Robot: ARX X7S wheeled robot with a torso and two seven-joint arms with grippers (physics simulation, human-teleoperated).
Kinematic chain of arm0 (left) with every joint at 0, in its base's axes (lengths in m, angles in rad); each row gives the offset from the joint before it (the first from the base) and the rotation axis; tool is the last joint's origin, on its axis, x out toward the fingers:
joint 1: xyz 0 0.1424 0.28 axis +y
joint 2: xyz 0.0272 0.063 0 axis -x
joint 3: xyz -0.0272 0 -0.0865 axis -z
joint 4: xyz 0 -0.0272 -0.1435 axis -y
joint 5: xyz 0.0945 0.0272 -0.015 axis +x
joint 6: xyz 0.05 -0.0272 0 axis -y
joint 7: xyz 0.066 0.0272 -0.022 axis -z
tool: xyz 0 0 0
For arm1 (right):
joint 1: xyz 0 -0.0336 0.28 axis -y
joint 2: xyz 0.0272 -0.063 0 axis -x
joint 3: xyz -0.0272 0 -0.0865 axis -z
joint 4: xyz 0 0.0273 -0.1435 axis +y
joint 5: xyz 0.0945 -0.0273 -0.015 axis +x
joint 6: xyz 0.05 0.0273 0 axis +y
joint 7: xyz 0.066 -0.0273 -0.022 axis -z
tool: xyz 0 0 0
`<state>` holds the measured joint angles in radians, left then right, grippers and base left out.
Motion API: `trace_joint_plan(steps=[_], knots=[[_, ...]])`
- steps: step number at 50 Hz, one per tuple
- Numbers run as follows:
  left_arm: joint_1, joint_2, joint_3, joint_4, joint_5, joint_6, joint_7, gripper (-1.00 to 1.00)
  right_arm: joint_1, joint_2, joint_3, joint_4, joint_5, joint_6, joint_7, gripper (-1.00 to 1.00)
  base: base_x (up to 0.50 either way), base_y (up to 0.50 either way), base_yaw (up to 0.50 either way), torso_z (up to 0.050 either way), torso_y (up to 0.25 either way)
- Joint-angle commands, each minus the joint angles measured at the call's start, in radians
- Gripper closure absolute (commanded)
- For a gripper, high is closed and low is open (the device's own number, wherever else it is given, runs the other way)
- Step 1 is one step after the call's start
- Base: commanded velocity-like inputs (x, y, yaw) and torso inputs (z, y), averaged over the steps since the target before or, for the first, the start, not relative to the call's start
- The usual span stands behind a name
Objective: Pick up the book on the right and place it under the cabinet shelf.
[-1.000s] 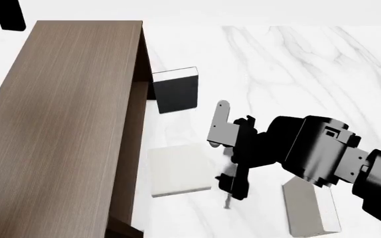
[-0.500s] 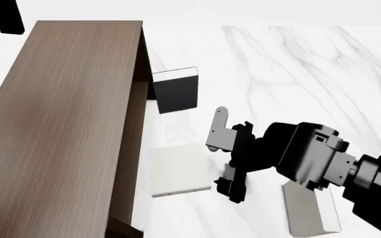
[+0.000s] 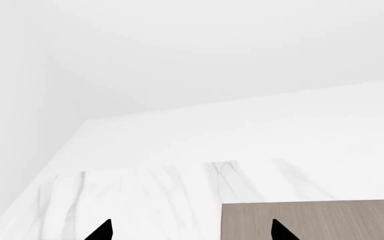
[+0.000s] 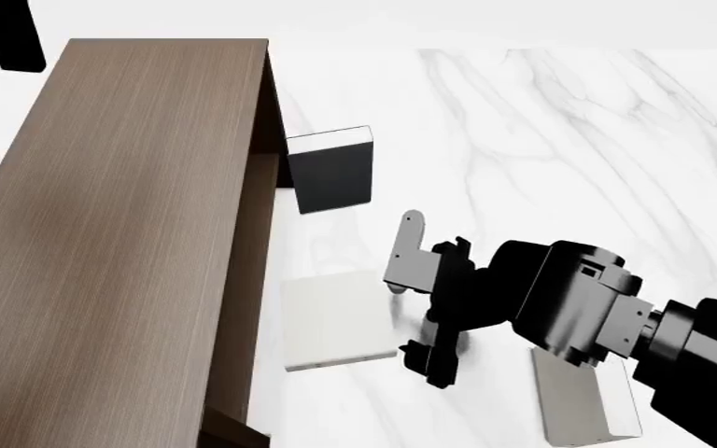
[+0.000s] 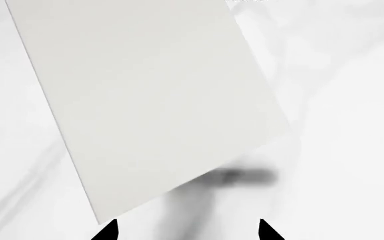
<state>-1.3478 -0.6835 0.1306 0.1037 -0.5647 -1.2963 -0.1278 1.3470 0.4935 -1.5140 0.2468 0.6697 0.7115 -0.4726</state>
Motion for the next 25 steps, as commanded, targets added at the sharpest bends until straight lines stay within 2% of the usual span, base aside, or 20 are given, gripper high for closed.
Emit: trace_joint_plan(steps=[1, 25], knots=[[0.012, -0.005, -0.007, 0.010, -0.007, -0.003, -0.004, -1.00, -0.016, -0.016, 0.002, -0.008, 0.003, -0.010, 0.004, -1.00, 0.00, 0.00, 0.00, 0.000, 0.000], [0.032, -0.016, -0.020, 0.026, -0.019, -0.014, -0.014, -1.00, -0.040, -0.045, 0.011, -0.004, 0.008, -0.035, 0.006, -1.00, 0.00, 0.00, 0.00, 0.000, 0.000]])
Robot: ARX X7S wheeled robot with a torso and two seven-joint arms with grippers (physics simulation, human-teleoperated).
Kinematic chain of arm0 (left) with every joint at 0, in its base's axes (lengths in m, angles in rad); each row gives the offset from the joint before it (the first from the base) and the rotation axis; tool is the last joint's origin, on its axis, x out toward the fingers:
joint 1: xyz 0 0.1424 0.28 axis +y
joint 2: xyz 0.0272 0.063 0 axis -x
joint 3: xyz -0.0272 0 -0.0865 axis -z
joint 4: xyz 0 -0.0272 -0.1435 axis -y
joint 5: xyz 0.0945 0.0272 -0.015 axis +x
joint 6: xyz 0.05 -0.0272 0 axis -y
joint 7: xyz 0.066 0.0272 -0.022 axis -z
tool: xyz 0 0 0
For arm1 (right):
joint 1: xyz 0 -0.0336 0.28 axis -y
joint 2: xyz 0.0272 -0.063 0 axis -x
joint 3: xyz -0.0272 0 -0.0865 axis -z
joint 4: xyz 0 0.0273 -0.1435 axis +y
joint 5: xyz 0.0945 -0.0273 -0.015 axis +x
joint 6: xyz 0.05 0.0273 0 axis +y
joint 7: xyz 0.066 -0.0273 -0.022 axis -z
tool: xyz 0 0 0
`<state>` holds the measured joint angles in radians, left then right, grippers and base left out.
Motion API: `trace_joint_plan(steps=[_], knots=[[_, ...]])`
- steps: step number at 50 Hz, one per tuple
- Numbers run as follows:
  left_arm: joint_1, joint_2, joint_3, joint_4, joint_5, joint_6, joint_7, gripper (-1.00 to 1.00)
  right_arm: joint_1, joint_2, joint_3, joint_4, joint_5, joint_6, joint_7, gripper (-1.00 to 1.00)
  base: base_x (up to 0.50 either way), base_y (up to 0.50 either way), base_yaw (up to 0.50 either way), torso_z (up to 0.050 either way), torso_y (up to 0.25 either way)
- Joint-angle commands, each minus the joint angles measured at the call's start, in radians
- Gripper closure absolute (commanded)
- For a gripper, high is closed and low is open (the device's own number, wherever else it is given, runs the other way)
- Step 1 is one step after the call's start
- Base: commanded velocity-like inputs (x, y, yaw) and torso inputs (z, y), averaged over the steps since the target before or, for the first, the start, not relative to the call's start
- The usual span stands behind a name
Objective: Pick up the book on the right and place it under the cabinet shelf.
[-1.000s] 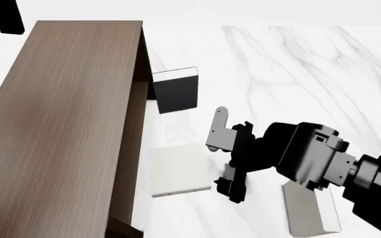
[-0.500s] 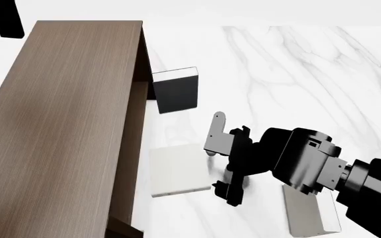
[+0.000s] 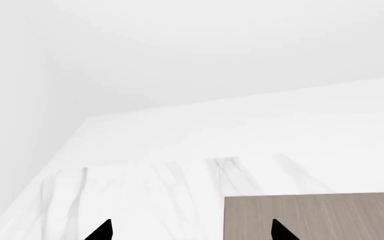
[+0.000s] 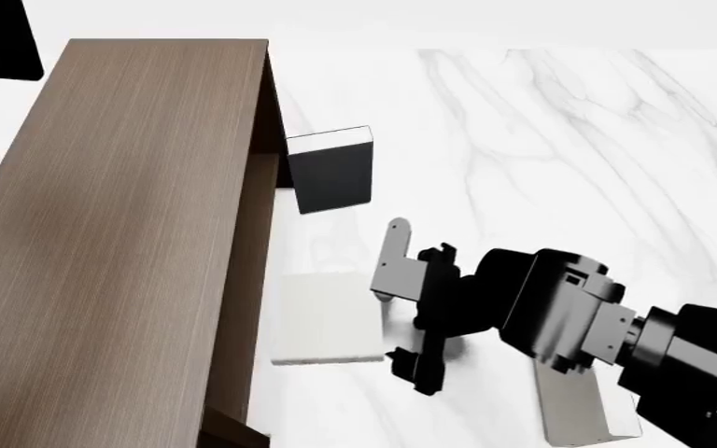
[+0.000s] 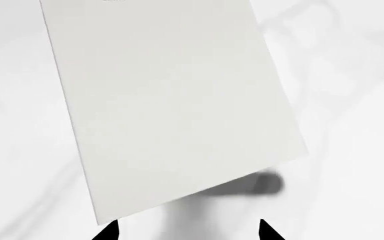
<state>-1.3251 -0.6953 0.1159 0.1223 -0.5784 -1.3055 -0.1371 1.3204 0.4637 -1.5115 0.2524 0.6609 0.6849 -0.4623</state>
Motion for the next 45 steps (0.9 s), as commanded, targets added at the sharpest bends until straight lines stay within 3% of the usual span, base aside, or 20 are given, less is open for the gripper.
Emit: trace_joint_plan(steps=[1, 45], knots=[[0.010, -0.005, -0.006, 0.008, -0.006, -0.005, -0.006, -1.00, -0.015, -0.017, 0.009, -0.011, 0.018, -0.010, -0.004, -1.00, 0.00, 0.00, 0.00, 0.000, 0.000], [0.046, -0.036, -0.042, 0.050, -0.035, -0.033, -0.024, -1.00, -0.023, -0.092, 0.017, 0.024, 0.005, -0.058, -0.026, -1.00, 0.00, 0.00, 0.00, 0.000, 0.000]])
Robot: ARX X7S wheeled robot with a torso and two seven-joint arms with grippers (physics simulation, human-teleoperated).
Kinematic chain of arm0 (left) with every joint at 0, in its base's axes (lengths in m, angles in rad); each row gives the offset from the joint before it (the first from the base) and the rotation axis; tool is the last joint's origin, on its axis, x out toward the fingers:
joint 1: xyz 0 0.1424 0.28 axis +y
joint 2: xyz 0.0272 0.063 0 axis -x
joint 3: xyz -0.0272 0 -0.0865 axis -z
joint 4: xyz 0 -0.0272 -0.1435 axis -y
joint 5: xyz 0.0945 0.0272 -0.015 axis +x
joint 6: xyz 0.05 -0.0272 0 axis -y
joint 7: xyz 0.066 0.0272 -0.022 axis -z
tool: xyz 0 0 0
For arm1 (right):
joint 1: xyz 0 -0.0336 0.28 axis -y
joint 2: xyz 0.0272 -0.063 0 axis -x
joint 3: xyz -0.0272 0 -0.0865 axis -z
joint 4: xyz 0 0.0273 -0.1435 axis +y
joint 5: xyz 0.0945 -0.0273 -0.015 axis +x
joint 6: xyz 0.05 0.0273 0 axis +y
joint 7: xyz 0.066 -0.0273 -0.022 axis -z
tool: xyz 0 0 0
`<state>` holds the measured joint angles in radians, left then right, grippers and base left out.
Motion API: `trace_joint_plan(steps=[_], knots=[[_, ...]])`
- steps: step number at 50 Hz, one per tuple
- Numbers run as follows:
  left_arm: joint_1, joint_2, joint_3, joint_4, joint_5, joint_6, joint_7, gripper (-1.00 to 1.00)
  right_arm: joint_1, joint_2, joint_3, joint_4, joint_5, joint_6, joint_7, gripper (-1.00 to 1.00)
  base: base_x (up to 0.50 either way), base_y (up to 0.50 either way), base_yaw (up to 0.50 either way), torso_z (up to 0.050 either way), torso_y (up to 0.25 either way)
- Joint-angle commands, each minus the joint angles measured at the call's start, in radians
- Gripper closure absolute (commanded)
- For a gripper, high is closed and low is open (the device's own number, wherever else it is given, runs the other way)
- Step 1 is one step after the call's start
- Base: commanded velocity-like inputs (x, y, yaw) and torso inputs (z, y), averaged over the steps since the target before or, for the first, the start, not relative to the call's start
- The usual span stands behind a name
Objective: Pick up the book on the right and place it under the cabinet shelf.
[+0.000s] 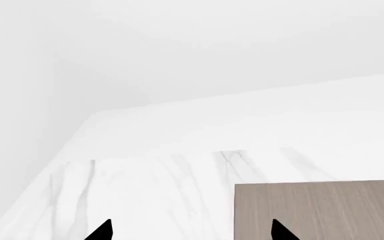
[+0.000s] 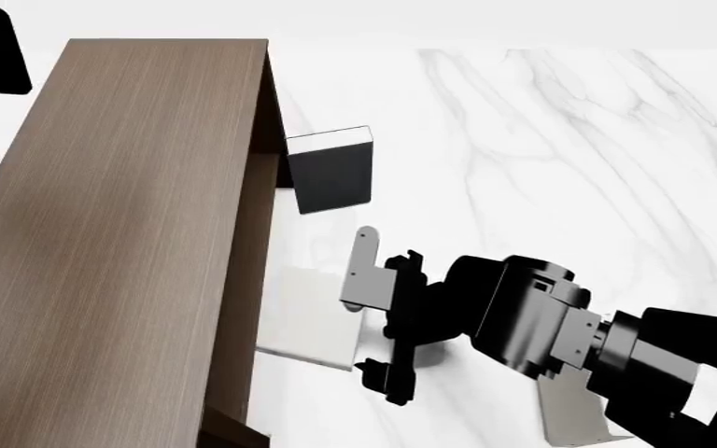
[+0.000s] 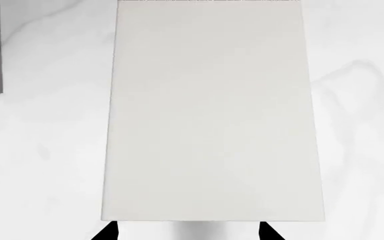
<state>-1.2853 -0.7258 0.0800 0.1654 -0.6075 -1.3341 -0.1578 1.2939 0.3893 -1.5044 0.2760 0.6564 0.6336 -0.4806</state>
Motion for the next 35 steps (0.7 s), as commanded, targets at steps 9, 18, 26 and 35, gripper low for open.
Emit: trace_joint_plan(steps=[9, 18, 26, 35], knots=[[0.008, -0.011, -0.009, 0.009, -0.011, -0.007, -0.005, -1.00, 0.006, -0.032, 0.014, 0.008, 0.010, -0.010, -0.011, -1.00, 0.00, 0.00, 0.00, 0.000, 0.000], [0.007, -0.015, -0.008, 0.007, -0.013, -0.006, -0.005, -1.00, 0.007, -0.045, 0.023, 0.016, 0.016, -0.016, -0.015, -1.00, 0.00, 0.00, 0.00, 0.000, 0.000], [0.011, -0.023, -0.015, 0.015, -0.019, -0.011, -0.007, -1.00, 0.008, -0.062, 0.027, 0.021, 0.023, -0.007, -0.014, -1.00, 0.00, 0.00, 0.00, 0.000, 0.000], [0.030, -0.033, -0.033, 0.026, -0.027, -0.012, -0.011, -1.00, 0.015, -0.083, 0.034, 0.028, 0.043, 0.029, -0.014, -1.00, 0.00, 0.00, 0.00, 0.000, 0.000]])
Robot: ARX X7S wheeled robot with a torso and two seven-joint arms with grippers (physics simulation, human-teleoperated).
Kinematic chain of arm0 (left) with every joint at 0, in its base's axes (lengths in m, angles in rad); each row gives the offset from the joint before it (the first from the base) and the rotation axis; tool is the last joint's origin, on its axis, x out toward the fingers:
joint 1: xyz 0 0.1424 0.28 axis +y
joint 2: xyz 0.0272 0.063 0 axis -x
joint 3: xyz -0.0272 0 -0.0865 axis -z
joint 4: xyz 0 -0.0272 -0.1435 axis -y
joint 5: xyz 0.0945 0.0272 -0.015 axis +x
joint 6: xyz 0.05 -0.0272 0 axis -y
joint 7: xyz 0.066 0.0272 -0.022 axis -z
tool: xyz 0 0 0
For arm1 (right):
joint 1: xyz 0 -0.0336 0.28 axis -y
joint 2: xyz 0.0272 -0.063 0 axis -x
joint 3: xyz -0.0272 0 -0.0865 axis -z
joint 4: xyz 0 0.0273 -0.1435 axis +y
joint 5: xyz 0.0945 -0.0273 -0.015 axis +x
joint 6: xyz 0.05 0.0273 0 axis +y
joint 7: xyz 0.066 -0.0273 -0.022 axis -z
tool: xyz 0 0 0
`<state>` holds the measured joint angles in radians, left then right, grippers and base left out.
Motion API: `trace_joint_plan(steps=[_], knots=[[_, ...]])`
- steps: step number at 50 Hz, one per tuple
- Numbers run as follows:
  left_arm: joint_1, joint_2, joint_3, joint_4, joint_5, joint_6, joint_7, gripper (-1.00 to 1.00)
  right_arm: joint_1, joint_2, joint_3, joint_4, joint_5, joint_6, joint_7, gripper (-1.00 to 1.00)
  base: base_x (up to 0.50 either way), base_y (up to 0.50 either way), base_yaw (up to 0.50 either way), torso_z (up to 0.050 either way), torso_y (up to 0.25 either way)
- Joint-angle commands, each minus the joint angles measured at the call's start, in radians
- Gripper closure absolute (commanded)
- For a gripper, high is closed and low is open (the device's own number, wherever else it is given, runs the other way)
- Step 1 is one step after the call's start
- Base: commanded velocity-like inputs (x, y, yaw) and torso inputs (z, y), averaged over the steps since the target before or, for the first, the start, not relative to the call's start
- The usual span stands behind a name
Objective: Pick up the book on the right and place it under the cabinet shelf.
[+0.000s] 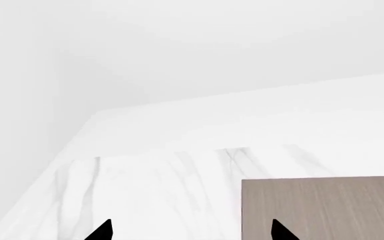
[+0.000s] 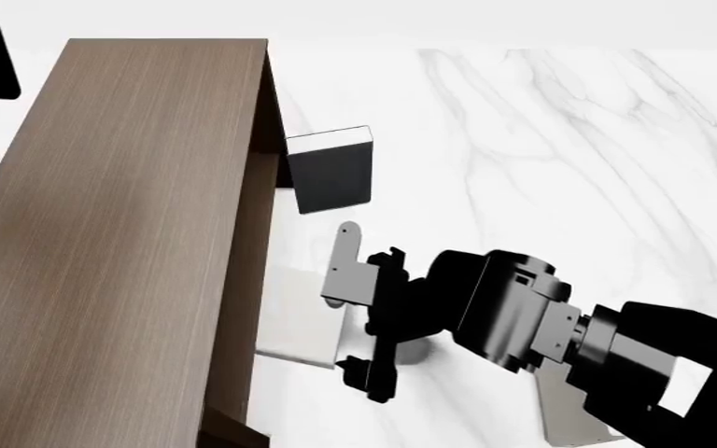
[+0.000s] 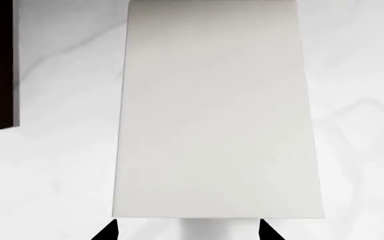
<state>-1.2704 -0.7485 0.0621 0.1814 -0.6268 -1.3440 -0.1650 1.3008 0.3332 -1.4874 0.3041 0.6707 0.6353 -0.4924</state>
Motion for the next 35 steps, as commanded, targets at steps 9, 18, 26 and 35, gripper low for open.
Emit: trace_joint_plan(steps=[9, 18, 26, 35], knots=[[0.029, -0.016, -0.027, 0.016, -0.014, -0.001, -0.007, -1.00, 0.011, -0.030, 0.012, 0.001, 0.020, 0.024, -0.002, -1.00, 0.00, 0.00, 0.00, 0.000, 0.000], [0.033, -0.017, -0.030, 0.019, -0.018, -0.001, -0.011, -1.00, 0.010, -0.024, 0.008, -0.013, 0.015, 0.026, 0.006, -1.00, 0.00, 0.00, 0.00, 0.000, 0.000], [0.033, -0.017, -0.030, 0.018, -0.020, 0.000, -0.013, -1.00, 0.009, -0.024, 0.009, -0.013, 0.014, 0.026, 0.006, -1.00, 0.00, 0.00, 0.00, 0.000, 0.000], [0.033, -0.018, -0.029, 0.018, -0.023, 0.001, -0.015, -1.00, 0.009, -0.024, 0.009, -0.013, 0.014, 0.027, 0.006, -1.00, 0.00, 0.00, 0.00, 0.000, 0.000]])
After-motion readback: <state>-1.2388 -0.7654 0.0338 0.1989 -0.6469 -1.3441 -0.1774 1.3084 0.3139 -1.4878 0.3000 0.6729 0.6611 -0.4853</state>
